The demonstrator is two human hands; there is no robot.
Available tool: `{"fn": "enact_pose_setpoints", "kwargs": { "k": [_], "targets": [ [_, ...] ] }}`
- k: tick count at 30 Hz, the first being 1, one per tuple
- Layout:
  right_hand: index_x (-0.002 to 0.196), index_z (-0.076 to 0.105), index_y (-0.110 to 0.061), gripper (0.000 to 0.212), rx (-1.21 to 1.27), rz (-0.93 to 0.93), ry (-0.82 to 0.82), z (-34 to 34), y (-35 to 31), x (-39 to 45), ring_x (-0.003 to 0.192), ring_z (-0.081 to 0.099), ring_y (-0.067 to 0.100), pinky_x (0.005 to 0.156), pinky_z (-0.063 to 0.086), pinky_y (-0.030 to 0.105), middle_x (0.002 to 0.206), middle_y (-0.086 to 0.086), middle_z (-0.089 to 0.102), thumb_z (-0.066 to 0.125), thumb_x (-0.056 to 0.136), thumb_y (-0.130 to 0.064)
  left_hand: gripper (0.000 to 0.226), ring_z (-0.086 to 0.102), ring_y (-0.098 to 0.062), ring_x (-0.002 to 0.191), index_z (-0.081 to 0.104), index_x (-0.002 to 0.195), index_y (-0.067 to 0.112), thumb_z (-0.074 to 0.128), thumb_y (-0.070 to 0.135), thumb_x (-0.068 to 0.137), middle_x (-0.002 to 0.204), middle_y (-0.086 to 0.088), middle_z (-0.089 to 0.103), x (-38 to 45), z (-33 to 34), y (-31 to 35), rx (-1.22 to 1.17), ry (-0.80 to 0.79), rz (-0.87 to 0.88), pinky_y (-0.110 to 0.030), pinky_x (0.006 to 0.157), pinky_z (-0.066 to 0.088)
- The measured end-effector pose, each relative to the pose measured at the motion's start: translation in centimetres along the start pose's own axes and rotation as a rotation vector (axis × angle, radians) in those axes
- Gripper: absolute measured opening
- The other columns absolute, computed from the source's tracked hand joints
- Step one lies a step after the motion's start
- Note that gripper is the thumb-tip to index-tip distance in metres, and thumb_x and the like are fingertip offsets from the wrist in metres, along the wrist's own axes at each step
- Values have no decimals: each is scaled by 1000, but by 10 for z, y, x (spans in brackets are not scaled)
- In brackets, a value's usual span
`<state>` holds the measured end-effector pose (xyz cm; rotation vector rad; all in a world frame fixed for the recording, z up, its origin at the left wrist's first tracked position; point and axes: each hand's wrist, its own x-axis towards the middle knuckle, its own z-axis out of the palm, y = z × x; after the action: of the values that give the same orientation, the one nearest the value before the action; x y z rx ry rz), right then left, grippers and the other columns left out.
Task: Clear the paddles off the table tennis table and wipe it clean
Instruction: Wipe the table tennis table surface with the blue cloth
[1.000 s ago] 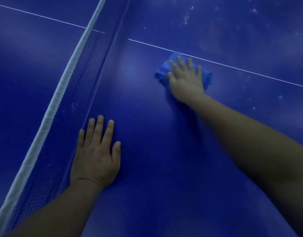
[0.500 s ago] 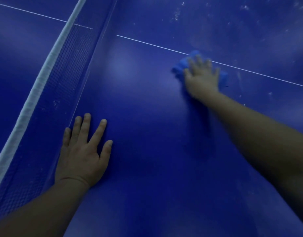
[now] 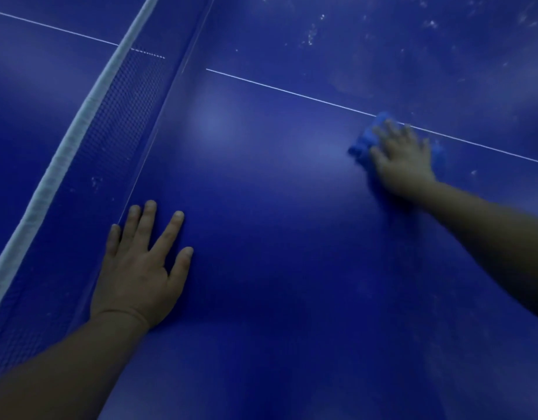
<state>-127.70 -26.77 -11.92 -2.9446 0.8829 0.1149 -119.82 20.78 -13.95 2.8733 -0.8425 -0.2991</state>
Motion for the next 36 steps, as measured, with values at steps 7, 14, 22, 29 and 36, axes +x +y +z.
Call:
{"fn": "enact_pose_setpoints", "kwargs": {
  "k": [7, 14, 22, 29, 36],
  "targets": [
    [151, 35, -31, 64, 36, -170, 16, 17, -10, -93, 150, 19, 33, 115, 13, 67, 163, -1, 26, 27, 92, -54, 71, -6, -21, 154, 9, 157, 32, 9, 66, 94, 167, -5, 2, 0, 0, 1, -10, -1, -5, -41, 123, -6],
    [152, 33, -34, 61, -1, -277, 29, 13, 7, -67, 150, 21, 33, 116, 12, 64, 163, -2, 25, 27, 95, -56, 72, -6, -21, 154, 13, 158, 33, 11, 66, 94, 168, -5, 2, -1, 0, 5, -23, 9, -16, -39, 123, -8],
    [149, 38, -31, 57, -17, -601, 1, 27, -58, -154, 147, 25, 39, 110, 20, 73, 160, 2, 31, 35, 95, -49, 74, -6, -20, 154, 15, 158, 34, 10, 67, 93, 168, -4, 2, -2, -1, 7, -31, 1, -19, -42, 124, -5],
    [148, 37, -31, 55, -114, -860, -14, 18, 3, -118, 144, 33, 39, 110, 25, 66, 157, 5, 37, 35, 96, -50, 74, -7, -20, 154, 13, 158, 35, 8, 67, 92, 168, -4, 2, -1, -1, 8, -16, 15, -26, -40, 123, -7],
    [152, 34, -27, 65, -3, -332, 41, 19, -42, -125, 148, 24, 38, 112, 18, 70, 161, 3, 29, 28, 92, -49, 76, -2, -24, 154, 19, 159, 32, 12, 67, 91, 167, -7, 6, -1, 0, 7, -21, 20, -12, -44, 123, -2]
  ]
}}
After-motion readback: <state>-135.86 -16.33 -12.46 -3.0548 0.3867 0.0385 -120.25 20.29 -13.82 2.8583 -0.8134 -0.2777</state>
